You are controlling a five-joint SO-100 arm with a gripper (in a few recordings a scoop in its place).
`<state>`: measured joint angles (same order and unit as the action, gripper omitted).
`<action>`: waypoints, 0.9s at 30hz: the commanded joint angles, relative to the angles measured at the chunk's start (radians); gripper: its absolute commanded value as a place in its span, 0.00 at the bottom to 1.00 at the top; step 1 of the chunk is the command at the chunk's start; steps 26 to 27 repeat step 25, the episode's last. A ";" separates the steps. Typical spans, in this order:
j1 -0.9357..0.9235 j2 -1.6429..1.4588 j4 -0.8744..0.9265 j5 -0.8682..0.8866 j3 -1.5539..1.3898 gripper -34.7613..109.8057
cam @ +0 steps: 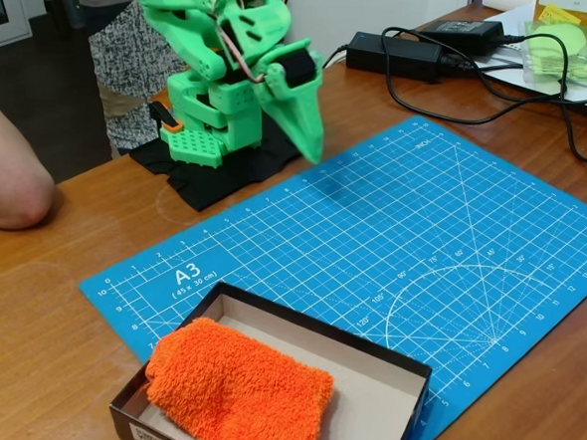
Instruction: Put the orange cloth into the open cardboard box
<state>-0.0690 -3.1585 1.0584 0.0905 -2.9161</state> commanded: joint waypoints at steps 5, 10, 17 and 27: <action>-0.029 -0.201 0.038 0.011 -0.146 0.24; -0.009 -0.216 0.038 0.032 -0.164 0.24; 0.012 -0.216 0.069 0.044 -0.156 0.24; 0.025 -0.216 0.072 0.035 -0.156 0.24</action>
